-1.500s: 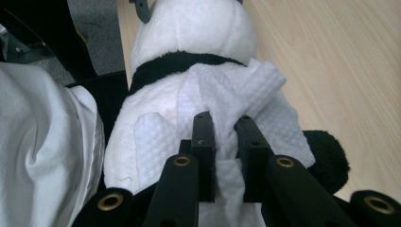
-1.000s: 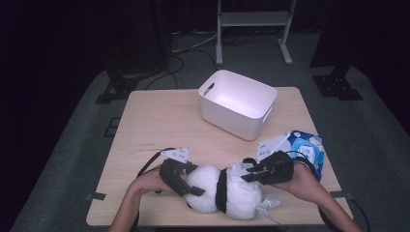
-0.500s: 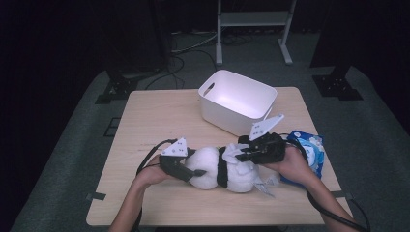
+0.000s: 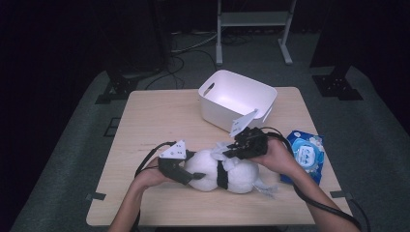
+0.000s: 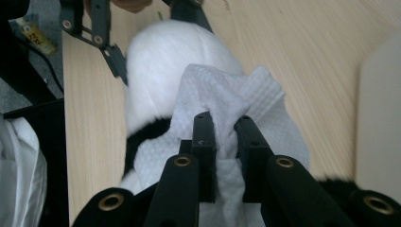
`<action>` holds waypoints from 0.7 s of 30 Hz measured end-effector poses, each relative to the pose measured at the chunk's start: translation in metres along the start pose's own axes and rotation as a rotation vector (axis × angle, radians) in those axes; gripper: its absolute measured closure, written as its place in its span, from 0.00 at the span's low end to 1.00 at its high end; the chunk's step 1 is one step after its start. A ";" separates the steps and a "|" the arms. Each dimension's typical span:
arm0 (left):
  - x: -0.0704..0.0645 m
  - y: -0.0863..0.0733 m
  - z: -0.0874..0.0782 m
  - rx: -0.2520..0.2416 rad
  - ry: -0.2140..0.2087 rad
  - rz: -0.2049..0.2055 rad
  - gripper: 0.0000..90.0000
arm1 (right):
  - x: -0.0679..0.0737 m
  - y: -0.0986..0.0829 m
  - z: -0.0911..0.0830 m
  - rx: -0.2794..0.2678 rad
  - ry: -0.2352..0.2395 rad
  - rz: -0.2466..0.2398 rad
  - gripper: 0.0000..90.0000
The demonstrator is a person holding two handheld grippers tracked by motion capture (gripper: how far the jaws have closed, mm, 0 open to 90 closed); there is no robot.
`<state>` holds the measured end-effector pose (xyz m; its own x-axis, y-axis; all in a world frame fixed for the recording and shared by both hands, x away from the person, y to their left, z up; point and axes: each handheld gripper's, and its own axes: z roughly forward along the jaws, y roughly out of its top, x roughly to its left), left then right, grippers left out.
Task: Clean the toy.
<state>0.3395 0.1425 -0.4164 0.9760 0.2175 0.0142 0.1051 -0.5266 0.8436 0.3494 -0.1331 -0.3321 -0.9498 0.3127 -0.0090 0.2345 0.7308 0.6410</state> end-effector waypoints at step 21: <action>0.004 -0.004 -0.009 -0.034 -0.094 -0.132 0.21 | 0.002 -0.054 -0.032 -0.006 -0.016 0.088 0.88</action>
<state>0.3410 0.1526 -0.4151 0.9678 0.2045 -0.1468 0.2285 -0.4696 0.8528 0.3283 -0.1914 -0.3416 -0.9219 0.3857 0.0354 0.3160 0.6962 0.6445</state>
